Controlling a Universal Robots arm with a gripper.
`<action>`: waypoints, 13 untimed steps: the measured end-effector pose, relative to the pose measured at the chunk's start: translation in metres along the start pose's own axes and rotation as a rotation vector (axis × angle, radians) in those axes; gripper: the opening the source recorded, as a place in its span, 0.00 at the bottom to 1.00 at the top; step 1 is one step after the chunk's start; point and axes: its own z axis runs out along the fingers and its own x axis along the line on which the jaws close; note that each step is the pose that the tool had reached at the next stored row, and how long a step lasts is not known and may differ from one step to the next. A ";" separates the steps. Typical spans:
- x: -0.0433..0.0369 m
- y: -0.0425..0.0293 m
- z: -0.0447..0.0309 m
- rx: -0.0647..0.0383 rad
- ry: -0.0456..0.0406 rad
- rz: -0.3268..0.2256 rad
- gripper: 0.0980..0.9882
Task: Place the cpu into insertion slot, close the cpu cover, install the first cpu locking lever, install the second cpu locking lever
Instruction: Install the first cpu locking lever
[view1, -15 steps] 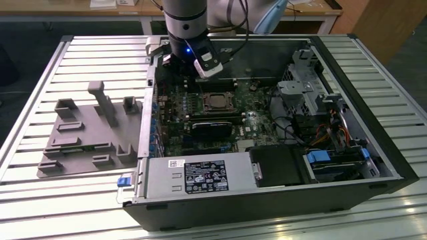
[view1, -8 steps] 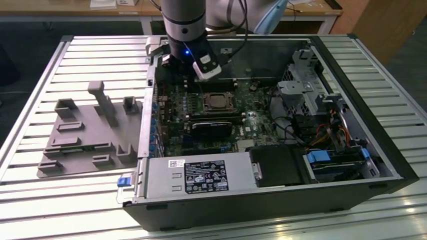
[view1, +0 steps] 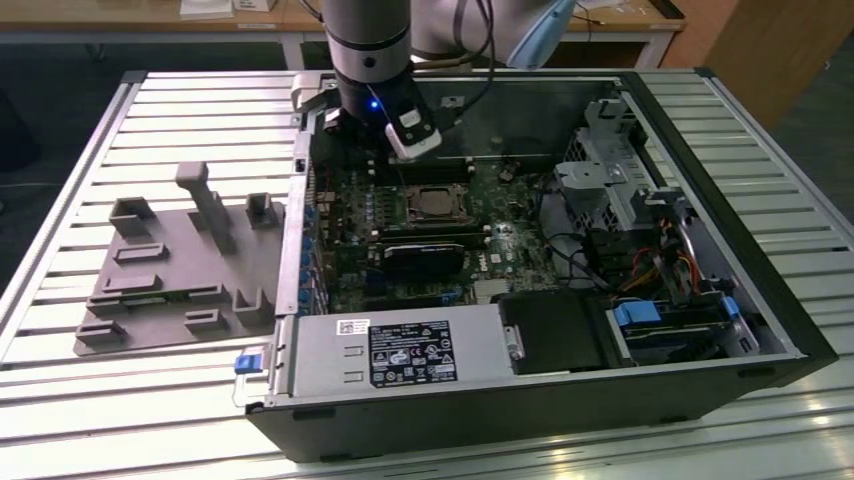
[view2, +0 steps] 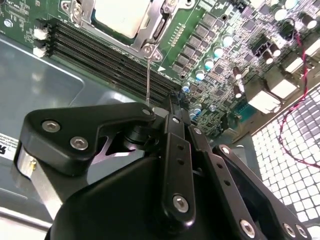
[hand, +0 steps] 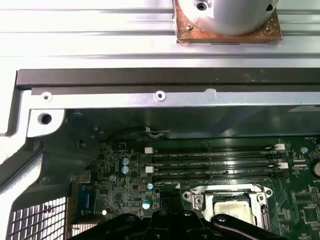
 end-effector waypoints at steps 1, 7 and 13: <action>0.0001 0.0006 0.0005 0.000 0.0000 0.000 0.00; 0.0000 0.0033 0.0028 -0.002 0.0001 0.000 0.00; -0.0042 0.0046 0.0042 -0.002 0.0002 0.000 0.00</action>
